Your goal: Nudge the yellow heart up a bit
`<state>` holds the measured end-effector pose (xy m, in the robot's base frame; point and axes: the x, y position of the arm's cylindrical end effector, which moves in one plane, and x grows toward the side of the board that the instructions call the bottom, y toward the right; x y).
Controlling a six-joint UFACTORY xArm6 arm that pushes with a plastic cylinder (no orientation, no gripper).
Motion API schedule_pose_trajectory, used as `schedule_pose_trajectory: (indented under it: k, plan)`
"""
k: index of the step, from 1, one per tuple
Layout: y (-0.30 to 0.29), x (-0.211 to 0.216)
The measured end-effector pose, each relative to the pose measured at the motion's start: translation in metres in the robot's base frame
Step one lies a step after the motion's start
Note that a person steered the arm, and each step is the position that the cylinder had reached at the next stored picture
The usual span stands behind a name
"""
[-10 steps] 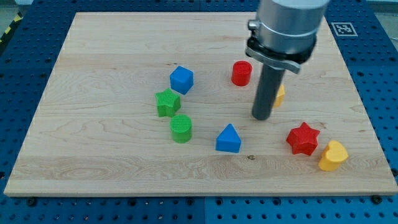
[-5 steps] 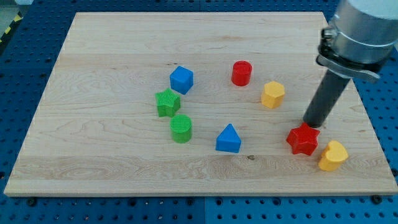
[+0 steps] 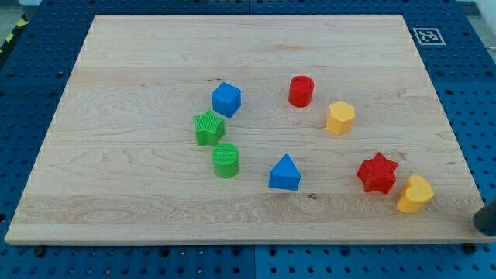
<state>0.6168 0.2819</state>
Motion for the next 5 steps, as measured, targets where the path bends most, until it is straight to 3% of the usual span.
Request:
schedule_pose_trajectory:
  k: [5]
  plan:
    - [-0.067, -0.012]
